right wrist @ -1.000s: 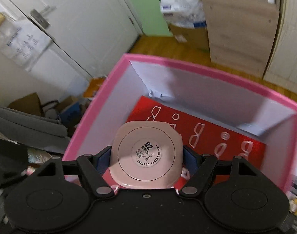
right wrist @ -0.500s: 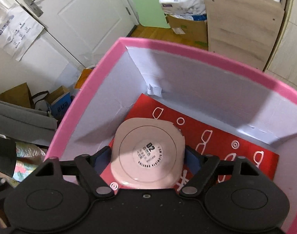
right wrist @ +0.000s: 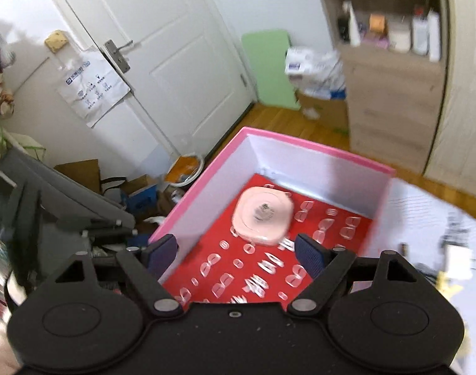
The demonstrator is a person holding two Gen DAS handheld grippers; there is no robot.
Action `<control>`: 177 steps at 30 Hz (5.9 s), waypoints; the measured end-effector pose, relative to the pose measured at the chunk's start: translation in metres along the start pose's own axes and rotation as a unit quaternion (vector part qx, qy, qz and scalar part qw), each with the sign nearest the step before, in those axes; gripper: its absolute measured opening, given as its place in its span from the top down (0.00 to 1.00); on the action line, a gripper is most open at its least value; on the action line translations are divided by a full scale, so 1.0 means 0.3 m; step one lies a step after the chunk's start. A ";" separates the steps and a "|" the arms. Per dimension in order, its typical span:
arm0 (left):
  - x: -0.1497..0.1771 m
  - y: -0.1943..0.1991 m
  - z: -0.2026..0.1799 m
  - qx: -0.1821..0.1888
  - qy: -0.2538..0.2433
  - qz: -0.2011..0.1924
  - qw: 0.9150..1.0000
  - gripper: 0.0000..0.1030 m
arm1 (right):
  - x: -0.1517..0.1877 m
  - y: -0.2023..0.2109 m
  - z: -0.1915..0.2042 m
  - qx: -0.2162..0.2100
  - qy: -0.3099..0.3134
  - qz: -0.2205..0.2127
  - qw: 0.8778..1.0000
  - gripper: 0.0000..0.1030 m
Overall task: Organize rigid objects
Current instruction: 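Carry the pink case into the pink box and release it, then return the right gripper to the table and grasp the white Wi-Fi router, then carry the white router into the box beside the pink case and release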
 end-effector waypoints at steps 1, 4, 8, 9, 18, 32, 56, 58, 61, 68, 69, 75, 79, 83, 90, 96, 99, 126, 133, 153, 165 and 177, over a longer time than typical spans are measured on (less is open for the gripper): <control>0.000 0.000 0.000 -0.001 -0.001 0.000 1.000 0.92 | 0.015 0.037 -0.008 0.008 0.007 -0.016 1.000 0.16; 0.002 0.002 0.000 -0.001 -0.002 0.000 1.000 0.92 | 0.068 0.138 -0.034 0.058 0.036 -0.067 0.995 0.16; 0.001 0.003 -0.003 -0.002 -0.001 0.000 1.000 0.92 | 0.141 0.201 -0.083 0.113 0.060 -0.091 0.988 0.16; 0.001 0.003 -0.005 -0.003 -0.002 0.000 1.000 0.92 | 0.157 0.212 -0.102 0.119 0.058 -0.090 0.987 0.16; 0.003 0.008 -0.007 -0.012 0.000 0.004 1.000 0.92 | 0.327 0.245 -0.280 0.152 0.054 -0.080 0.984 0.16; 0.011 0.004 -0.012 -0.021 -0.002 0.017 1.000 0.92 | 0.452 0.122 -0.528 0.247 0.163 -0.020 0.955 0.16; 0.025 0.016 -0.003 -0.007 0.013 0.011 1.000 0.92 | 0.379 0.127 -0.443 0.170 0.110 -0.065 0.977 0.33; 0.026 0.019 -0.003 -0.007 0.014 0.011 1.000 0.92 | 0.376 0.136 -0.423 0.165 0.112 -0.074 0.977 0.35; 0.026 0.020 -0.005 -0.005 0.014 0.009 1.000 0.92 | 0.370 0.142 -0.408 0.158 0.113 -0.083 0.977 0.35; 0.028 0.028 -0.003 0.000 0.018 0.007 1.000 0.92 | 0.361 0.122 -0.395 0.152 0.113 -0.085 0.978 0.35; 0.028 0.028 -0.003 0.000 0.018 0.007 1.000 0.92 | 0.357 0.121 -0.395 0.152 0.111 -0.087 0.978 0.35; 0.028 0.031 -0.004 0.002 0.019 0.007 1.000 0.92 | 0.328 0.153 -0.378 0.118 0.090 -0.095 0.984 0.85; 0.028 0.035 -0.004 0.002 0.020 0.006 1.000 0.92 | 0.296 0.175 -0.364 0.091 0.074 -0.101 0.988 0.97; 0.026 0.039 -0.005 0.005 0.022 0.005 1.000 0.92 | 0.288 0.164 -0.342 0.074 0.074 -0.094 0.990 0.96; 0.028 0.037 -0.004 0.008 0.022 0.005 1.000 0.92 | 0.335 0.077 -0.338 0.097 0.192 -0.027 0.976 0.47; 0.032 0.035 -0.003 0.009 0.021 0.004 1.000 0.92 | 0.348 -0.010 -0.322 0.118 0.343 0.016 0.932 0.32; 0.032 0.035 -0.005 0.010 0.020 0.004 1.000 0.92 | 0.334 -0.064 -0.323 0.097 0.366 0.054 0.924 0.30; 0.036 0.038 0.018 0.026 0.037 0.003 0.999 0.91 | 0.142 0.131 -0.324 0.066 0.106 -0.084 0.989 0.34; 0.025 0.038 0.014 0.033 0.026 0.026 0.999 0.91 | 0.056 0.081 -0.113 0.051 0.181 -0.044 0.981 0.34; 0.027 0.032 0.034 0.070 0.044 0.032 0.996 0.90 | -0.054 -0.441 -0.155 0.233 0.259 0.130 0.928 0.62; 0.021 0.022 0.053 0.085 0.061 0.038 0.994 0.89 | 0.077 -0.354 -0.092 0.157 0.329 0.111 0.925 0.38; 0.029 0.021 0.065 0.072 0.097 0.030 0.992 0.90 | 0.218 0.180 -0.217 0.103 0.116 -0.129 0.979 0.33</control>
Point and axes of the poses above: each gripper's, at about its wrist camera, not at the fingertips, and y roughly against the way its jaws point, z to its left, x to its underside, the point moved 8 cm from there along -y, roughly the way its jaws point, and after that the axes turned 4 degrees about -y, right-handed, at the moved point
